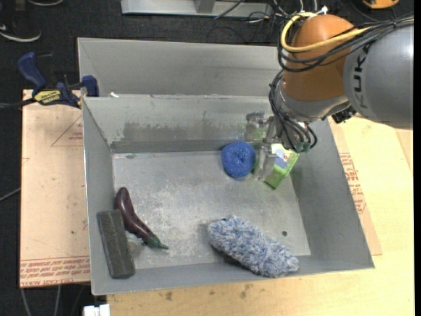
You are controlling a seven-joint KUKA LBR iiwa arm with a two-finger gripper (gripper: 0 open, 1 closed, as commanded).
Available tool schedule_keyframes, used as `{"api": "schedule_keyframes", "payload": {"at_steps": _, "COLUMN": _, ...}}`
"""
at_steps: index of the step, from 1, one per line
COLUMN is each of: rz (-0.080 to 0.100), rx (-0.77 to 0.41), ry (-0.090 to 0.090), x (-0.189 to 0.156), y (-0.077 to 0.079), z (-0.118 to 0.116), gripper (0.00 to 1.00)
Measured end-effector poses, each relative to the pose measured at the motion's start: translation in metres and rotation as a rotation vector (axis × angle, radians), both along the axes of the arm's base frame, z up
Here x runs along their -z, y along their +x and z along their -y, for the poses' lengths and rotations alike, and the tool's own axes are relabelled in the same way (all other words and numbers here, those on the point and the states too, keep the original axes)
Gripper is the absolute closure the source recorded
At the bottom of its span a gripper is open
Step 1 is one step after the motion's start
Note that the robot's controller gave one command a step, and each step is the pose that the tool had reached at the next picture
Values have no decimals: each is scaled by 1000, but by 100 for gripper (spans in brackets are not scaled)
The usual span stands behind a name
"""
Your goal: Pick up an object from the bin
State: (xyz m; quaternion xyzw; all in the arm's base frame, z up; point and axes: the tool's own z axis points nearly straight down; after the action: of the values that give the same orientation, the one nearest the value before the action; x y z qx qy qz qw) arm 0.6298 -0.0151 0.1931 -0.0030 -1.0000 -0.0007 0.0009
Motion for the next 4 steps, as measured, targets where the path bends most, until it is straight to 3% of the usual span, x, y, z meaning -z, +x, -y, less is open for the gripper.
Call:
{"api": "schedule_keyframes", "payload": {"at_steps": 1, "rz": 7, "rx": -25, "ry": -1, "x": 22, "y": -2, "z": 13, "gripper": 0}}
{"api": "schedule_keyframes", "payload": {"at_steps": 2, "rz": 6, "rx": -17, "ry": -1, "x": 67, "y": -1, "z": 12, "gripper": 0}}
{"api": "schedule_keyframes", "payload": {"at_steps": 3, "rz": 5, "rx": 53, "ry": 0, "x": 96, "y": 10, "z": 13, "gripper": 0}}
{"api": "schedule_keyframes", "payload": {"at_steps": 4, "rz": 5, "rx": 11, "ry": 1, "x": 105, "y": -5, "z": 39, "gripper": 0}}
